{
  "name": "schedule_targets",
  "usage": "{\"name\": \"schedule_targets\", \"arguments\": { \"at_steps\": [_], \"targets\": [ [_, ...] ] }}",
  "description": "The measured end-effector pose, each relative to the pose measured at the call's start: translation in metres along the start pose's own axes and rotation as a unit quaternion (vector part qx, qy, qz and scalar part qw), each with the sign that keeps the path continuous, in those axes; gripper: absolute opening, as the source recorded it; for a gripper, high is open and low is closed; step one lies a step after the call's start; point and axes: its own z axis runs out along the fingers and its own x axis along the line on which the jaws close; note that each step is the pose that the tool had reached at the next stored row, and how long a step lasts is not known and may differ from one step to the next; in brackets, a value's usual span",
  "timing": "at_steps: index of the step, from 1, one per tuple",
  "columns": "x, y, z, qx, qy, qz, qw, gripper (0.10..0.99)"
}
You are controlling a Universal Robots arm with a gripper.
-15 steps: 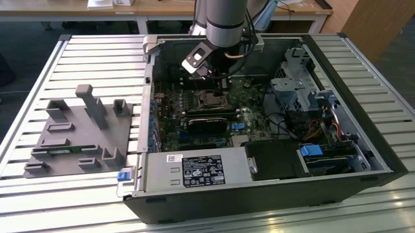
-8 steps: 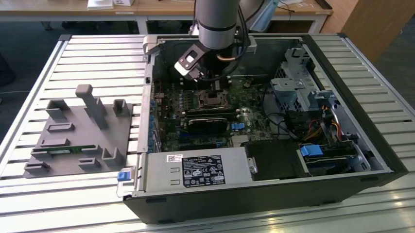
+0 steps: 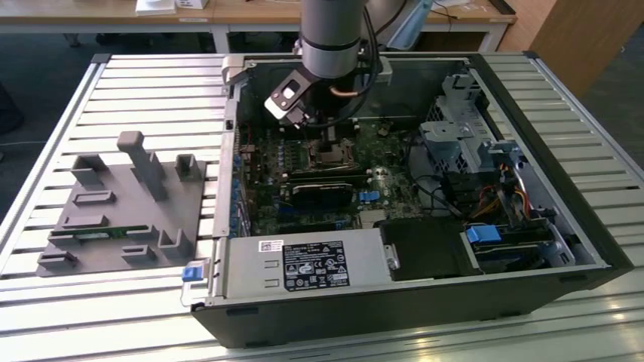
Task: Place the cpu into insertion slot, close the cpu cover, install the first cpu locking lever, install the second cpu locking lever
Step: 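Close the cpu cover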
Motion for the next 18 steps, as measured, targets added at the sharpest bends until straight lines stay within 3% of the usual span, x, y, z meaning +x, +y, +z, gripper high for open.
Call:
{"name": "schedule_targets", "arguments": {
  "at_steps": [6,18],
  "targets": [
    [0.0007,-0.0037,0.0037,0.0002,0.0002,0.0,1.0,0.106],
    [0.0007,-0.0041,0.012,0.0018,0.0011,0.0,1.0,0.106]
  ]
}}
